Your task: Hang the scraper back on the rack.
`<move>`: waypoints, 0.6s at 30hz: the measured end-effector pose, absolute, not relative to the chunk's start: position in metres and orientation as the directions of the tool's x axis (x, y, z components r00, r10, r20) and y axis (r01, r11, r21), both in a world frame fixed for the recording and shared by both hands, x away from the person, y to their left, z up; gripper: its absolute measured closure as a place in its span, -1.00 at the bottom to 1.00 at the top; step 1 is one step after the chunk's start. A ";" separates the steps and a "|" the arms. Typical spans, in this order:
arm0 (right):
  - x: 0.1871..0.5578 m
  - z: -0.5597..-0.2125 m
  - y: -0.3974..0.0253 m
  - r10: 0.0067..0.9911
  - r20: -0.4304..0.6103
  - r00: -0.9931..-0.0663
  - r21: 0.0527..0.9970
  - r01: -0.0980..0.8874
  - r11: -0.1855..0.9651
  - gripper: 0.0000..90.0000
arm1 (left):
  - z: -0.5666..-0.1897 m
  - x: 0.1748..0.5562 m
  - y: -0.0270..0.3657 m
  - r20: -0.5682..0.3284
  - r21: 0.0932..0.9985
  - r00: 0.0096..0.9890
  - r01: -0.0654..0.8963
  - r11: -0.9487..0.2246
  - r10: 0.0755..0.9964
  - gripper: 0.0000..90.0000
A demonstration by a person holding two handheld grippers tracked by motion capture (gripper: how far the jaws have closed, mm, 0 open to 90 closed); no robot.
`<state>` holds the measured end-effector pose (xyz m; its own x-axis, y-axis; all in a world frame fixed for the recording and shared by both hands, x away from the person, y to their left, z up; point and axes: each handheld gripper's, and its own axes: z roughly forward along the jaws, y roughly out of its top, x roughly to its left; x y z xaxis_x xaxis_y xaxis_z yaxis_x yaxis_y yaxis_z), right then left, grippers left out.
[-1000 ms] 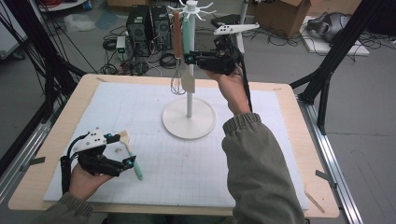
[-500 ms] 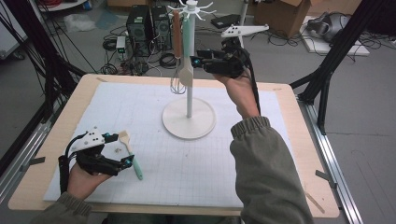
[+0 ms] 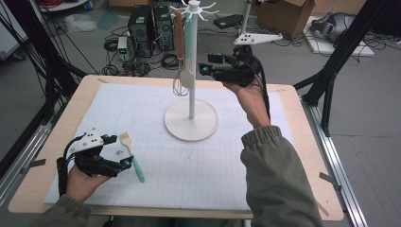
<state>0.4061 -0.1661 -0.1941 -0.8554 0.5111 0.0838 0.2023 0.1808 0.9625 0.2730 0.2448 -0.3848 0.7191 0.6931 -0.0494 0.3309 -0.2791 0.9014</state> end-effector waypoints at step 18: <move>0.408 -0.198 -0.179 0.513 0.105 -0.852 0.964 0.214 0.157 -0.10 | -0.385 0.274 0.246 -0.043 0.900 0.720 0.330 -0.287 0.693 -0.96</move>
